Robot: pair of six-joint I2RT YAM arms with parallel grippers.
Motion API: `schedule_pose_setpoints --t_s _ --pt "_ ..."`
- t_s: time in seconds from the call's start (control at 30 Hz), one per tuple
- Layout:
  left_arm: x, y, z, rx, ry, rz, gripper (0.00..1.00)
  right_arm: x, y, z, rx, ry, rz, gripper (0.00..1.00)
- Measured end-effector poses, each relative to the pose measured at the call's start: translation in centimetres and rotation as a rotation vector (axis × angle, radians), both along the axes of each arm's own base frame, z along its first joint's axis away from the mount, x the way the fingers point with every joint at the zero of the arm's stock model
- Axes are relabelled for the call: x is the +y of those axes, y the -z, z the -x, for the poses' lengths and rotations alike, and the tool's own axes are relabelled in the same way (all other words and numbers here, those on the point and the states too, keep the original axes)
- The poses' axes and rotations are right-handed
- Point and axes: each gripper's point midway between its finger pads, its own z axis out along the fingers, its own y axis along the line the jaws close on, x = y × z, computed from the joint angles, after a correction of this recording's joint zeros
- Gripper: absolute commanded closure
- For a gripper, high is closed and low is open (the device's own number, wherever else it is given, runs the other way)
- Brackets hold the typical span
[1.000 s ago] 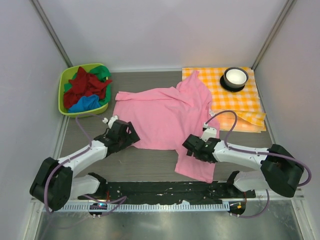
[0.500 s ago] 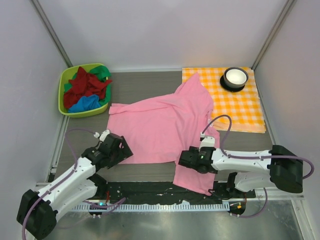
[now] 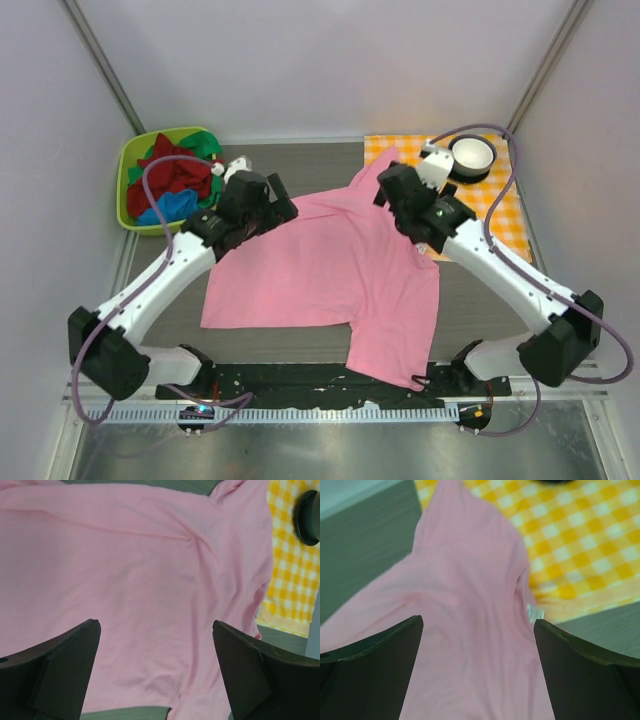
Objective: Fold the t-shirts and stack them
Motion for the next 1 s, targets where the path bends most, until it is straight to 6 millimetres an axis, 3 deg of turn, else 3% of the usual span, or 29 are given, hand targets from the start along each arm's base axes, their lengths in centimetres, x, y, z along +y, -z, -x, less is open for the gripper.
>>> schedule_pose_setpoints --t_s 0.1,0.13,0.27,0.47,0.6,0.77,1.0 --pt "-1.4 0.5 -3.8 0.009 0.0 -0.029 0.0 -3.9 0.2 -5.9 0.017 0.078 0.038 0.0" --pt "-1.5 1.0 -4.8 0.016 -0.005 -0.031 0.0 -4.2 0.3 -7.5 0.024 0.079 0.041 0.01" --pt "-0.1 3.9 -8.9 0.083 -0.06 -0.02 0.0 -3.4 1.7 -15.8 0.036 0.033 -0.004 0.01" --pt "3.9 7.2 -13.4 0.142 -0.163 0.001 0.04 -0.5 6.3 -24.2 0.067 -0.078 -0.07 0.06" --pt "5.0 9.0 -15.1 0.16 -0.188 0.026 0.05 2.1 9.1 -27.4 0.07 -0.152 -0.117 0.13" --pt "4.5 10.7 -15.7 0.18 -0.171 0.044 0.05 4.4 11.6 -30.7 0.048 -0.204 -0.162 0.19" --pt "4.1 12.1 -15.9 0.189 -0.156 0.056 0.06 5.2 15.5 -31.4 0.093 -0.214 -0.173 0.22"
